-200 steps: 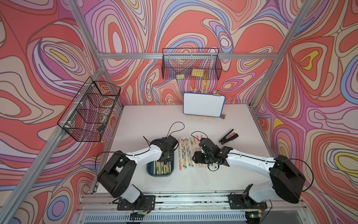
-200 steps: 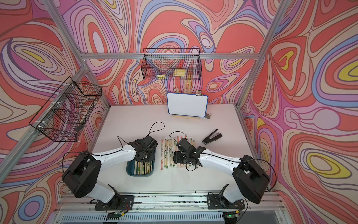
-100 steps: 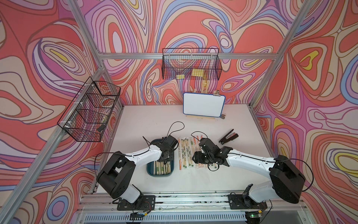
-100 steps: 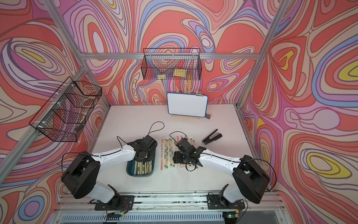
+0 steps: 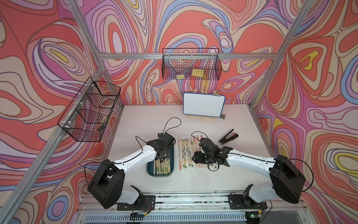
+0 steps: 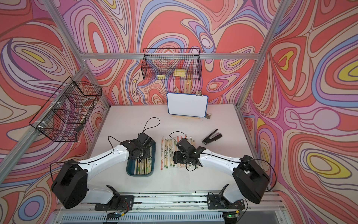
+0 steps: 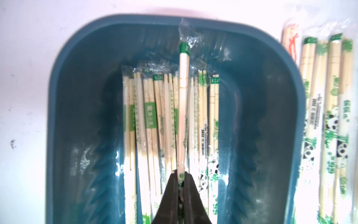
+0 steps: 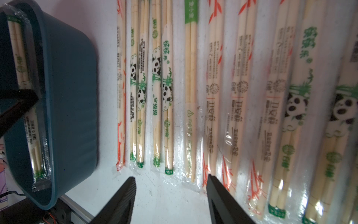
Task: Take the paired disposable chopsticks out of the storage box
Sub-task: Pick up the paired disposable chopsticks from the storage box.
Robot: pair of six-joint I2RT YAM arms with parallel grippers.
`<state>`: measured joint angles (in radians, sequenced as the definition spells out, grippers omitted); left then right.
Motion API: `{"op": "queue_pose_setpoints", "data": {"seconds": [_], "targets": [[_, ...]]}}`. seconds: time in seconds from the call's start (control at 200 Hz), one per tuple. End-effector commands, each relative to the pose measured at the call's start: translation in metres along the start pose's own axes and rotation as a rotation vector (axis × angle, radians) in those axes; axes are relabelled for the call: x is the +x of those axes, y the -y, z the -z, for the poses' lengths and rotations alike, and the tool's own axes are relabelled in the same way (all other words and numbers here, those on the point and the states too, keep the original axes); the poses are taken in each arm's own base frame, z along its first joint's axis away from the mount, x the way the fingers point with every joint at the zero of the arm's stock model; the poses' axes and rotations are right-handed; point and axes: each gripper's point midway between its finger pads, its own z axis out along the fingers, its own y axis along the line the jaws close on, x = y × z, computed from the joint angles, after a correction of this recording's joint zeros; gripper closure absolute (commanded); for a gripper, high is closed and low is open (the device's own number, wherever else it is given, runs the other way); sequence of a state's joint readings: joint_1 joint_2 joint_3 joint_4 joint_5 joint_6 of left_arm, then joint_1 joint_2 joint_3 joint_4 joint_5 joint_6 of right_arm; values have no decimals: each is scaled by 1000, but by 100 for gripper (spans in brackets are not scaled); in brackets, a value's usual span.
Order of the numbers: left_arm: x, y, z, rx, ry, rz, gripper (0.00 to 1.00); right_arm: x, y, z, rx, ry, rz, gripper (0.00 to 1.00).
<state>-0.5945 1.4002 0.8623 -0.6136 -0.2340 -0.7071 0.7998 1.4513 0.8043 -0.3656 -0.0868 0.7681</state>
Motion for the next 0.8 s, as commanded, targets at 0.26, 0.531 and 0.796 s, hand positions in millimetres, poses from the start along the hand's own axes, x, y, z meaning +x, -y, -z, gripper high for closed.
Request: {"op": "queue_pose_setpoints", "data": {"seconds": [0.26, 0.531, 0.796], "targets": [[-41, 40, 53, 179, 94, -7, 98, -11, -5, 0, -1, 31, 11, 36], [-37, 96, 44, 219, 72, -60, 98, -9, 2, 6, 18, 48, 10, 36], [-21, 112, 3, 179, 24, -38, 99, -2, 9, 11, 25, 48, -2, 36]]}}
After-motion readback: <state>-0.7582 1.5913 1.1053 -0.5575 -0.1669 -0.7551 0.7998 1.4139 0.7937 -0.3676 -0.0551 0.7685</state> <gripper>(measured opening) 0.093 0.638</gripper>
